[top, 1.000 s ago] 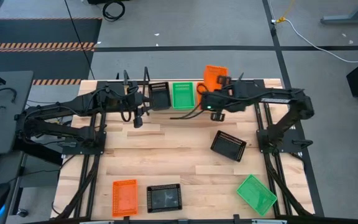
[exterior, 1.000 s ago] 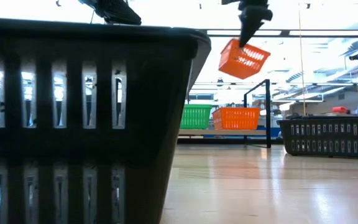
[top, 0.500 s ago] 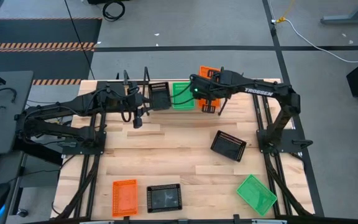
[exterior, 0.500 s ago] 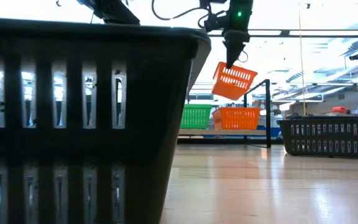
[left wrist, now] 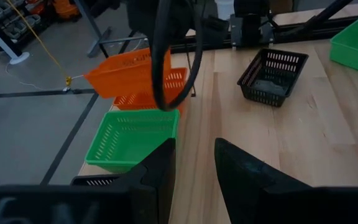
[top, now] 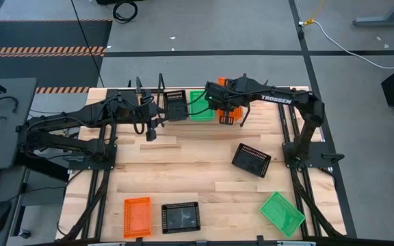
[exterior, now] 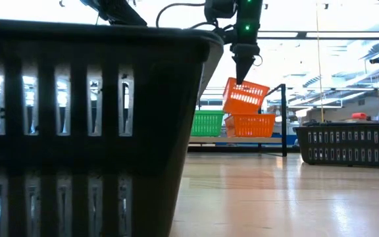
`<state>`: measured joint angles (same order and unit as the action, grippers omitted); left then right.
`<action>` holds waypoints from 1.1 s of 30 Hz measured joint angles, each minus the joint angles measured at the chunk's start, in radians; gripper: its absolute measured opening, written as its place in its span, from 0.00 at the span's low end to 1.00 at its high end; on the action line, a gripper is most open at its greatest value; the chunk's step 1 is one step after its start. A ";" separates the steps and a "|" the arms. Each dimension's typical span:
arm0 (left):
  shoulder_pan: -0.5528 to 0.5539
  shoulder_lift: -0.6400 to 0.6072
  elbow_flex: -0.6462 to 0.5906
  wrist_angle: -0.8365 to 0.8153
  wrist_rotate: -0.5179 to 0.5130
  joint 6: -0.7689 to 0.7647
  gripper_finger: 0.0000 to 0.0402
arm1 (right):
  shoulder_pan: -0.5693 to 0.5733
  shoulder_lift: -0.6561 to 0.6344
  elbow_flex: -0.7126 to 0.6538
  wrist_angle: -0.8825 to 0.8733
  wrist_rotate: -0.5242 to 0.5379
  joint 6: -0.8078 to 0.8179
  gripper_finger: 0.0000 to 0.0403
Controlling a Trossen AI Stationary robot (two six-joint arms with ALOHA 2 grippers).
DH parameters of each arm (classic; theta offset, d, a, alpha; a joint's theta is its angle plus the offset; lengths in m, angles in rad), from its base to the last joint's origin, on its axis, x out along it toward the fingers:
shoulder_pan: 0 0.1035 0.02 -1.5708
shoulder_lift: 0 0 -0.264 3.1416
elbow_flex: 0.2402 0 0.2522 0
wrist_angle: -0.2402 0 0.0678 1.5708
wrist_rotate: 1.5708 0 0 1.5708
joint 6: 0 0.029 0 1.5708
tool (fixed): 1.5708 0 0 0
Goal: Stack baskets on shelf by color
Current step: Stack the top orange bin on the orange bin on the shelf
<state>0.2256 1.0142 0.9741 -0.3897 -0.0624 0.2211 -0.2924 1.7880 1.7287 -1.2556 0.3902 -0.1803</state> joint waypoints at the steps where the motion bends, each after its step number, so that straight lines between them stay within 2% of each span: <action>1: 0.000 0.000 0.000 0.000 0.000 0.000 0.30 | 0.000 0.005 0.000 -0.010 0.000 0.001 0.03; 14: 0.000 0.000 0.000 -0.009 0.000 0.000 0.30 | 0.002 0.059 -0.001 -0.065 -0.004 0.054 0.03; 19: 0.000 0.000 0.000 -0.009 0.000 0.000 0.30 | 0.003 0.073 -0.001 -0.069 -0.049 0.058 0.05; 26: 0.000 0.000 0.000 -0.010 0.000 0.000 0.30 | 0.003 0.078 -0.001 -0.069 -0.055 0.058 0.06; 33: 0.000 0.000 0.000 -0.009 0.000 -0.001 0.30 | 0.004 0.078 -0.001 -0.068 -0.121 0.058 0.15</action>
<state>0.2260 1.0142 0.9741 -0.3988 -0.0624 0.2203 -0.2886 1.8656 1.7275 -1.3231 0.2687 -0.1226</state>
